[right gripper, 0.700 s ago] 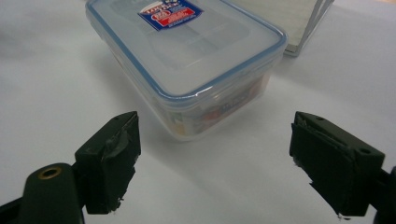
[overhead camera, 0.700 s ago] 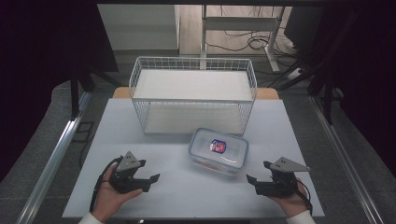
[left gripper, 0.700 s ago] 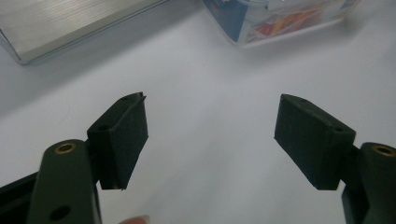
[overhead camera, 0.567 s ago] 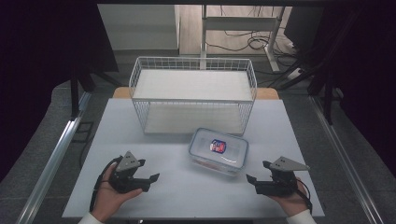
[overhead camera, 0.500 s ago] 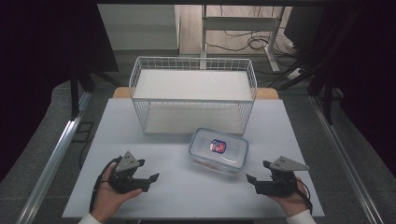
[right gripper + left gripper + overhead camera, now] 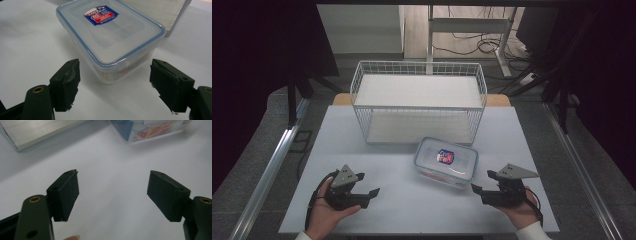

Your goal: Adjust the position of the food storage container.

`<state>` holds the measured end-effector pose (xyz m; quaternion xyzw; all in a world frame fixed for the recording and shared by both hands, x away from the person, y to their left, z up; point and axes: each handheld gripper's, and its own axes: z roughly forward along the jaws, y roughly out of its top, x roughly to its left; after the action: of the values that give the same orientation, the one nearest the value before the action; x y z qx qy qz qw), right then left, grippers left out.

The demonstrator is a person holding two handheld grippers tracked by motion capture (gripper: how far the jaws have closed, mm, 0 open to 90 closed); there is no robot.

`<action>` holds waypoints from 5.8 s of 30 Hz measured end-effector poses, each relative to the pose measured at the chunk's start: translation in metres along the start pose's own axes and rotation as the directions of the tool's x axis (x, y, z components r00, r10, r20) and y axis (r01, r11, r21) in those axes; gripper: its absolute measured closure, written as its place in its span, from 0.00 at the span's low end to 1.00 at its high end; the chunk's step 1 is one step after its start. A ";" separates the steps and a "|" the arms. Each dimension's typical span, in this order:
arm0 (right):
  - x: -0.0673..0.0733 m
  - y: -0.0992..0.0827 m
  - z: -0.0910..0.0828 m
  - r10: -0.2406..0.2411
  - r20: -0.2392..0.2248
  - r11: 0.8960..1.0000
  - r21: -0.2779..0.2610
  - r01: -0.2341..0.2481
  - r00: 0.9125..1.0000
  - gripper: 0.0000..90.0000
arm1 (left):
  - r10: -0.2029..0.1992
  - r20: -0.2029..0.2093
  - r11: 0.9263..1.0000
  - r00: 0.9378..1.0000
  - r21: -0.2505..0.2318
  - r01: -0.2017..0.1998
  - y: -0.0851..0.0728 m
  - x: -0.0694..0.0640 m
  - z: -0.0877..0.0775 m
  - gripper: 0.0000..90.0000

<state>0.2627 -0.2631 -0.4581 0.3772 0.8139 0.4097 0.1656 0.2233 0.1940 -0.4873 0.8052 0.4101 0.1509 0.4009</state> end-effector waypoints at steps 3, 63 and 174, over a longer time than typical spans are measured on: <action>-0.002 0.005 0.003 -0.007 -0.010 1.000 0.007 0.007 1.000 0.30 | -0.008 -0.002 1.000 1.000 -0.002 0.008 -0.002 -0.001 -0.001 0.28; -0.027 0.137 0.097 -0.169 -0.064 0.960 0.213 0.179 0.983 0.97 | -0.011 -0.004 1.000 1.000 0.008 0.011 -0.011 -0.001 -0.002 0.28; 0.014 0.053 0.093 -0.173 -0.054 0.947 0.266 0.181 0.983 0.99 | -0.063 -0.040 0.998 0.997 -0.014 0.062 -0.013 0.015 -0.007 0.28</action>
<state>0.3323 -0.1818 -0.4718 0.3156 0.8949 0.2842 0.1368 0.2215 0.2136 -0.4936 0.7862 0.4422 0.1570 0.4020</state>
